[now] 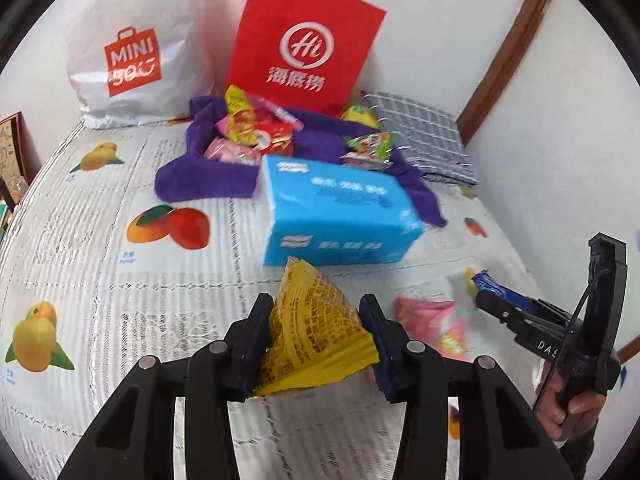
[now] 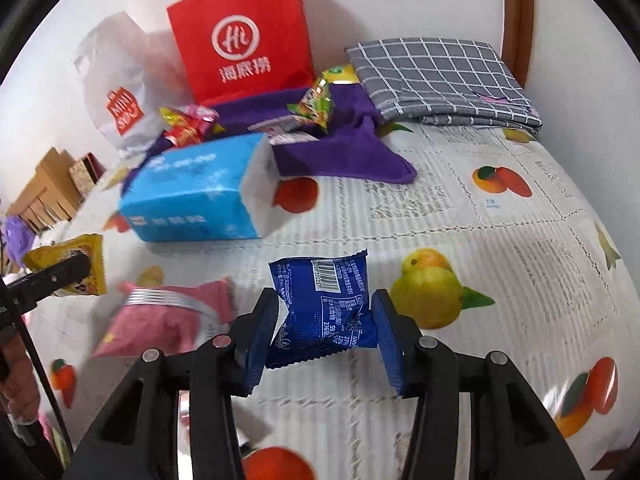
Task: Organize snacks
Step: 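Lift the blue packet and yellow snack and carry them toward the purple towel, then lower the blue packet with the right tool while the left tool lowers the yellow snack over the towel, then open the right tool to drop the blue packet while the left tool releases the yellow snack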
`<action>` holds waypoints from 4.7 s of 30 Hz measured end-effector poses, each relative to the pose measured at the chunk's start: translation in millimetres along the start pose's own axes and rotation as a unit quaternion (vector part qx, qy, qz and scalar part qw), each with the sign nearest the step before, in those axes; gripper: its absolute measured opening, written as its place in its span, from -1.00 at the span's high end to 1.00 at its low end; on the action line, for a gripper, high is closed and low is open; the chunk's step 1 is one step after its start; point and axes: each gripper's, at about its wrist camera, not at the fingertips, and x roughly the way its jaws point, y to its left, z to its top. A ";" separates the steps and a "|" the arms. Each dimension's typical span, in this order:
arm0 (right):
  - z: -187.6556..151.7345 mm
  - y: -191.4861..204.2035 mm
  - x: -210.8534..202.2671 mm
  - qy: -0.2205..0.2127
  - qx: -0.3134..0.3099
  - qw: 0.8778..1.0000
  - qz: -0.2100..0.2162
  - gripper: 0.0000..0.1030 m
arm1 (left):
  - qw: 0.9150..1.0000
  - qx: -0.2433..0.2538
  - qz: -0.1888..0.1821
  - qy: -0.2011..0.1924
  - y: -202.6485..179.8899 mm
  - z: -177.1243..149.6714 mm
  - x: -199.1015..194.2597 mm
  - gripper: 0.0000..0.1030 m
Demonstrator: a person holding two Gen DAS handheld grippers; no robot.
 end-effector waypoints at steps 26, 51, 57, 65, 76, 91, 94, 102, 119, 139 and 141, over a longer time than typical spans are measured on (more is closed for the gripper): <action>68.7 50.0 -68.0 -0.092 -0.039 0.995 0.010 0.07 | 0.999 0.041 0.004 -0.024 -33.6 61.8 -25.8 0.17; 155.3 52.7 -28.1 -0.121 -0.038 0.992 0.014 0.06 | 0.997 0.061 0.040 -0.033 -11.0 139.5 3.4 0.17; 167.6 55.1 -9.2 -0.115 -0.042 0.993 0.009 0.06 | 0.998 0.056 0.033 -0.023 -1.2 154.4 16.2 0.17; 183.4 53.6 14.8 -0.108 -0.037 0.993 0.007 0.06 | 0.998 0.052 0.041 -0.023 13.1 168.8 27.3 0.17; 197.4 45.7 57.6 -0.081 -0.030 0.996 0.010 0.06 | 0.998 0.039 0.045 -0.005 29.9 181.6 61.7 0.17; 185.7 22.5 128.5 -0.014 -0.024 0.999 0.016 0.06 | 0.997 0.065 0.022 0.020 7.1 196.5 118.6 0.17; 184.1 19.4 135.9 -0.008 -0.019 1.000 0.018 0.06 | 0.997 0.068 0.020 0.030 5.0 196.4 130.0 0.17; 177.1 20.9 150.7 0.010 -0.034 0.999 0.002 0.06 | 0.996 0.068 0.018 0.054 7.7 192.5 156.3 0.17; 174.3 14.3 162.6 0.025 -0.028 0.999 -0.017 0.04 | 0.996 0.057 0.027 0.069 13.5 189.9 173.4 0.15; 177.0 20.5 147.3 0.008 -0.031 0.999 -0.013 -0.32 | 0.998 0.023 0.027 0.053 14.0 193.4 156.3 -0.25; 177.7 22.4 140.8 0.003 -0.028 0.999 -0.017 -0.33 | 0.998 0.023 0.028 0.047 11.6 193.6 148.4 -0.27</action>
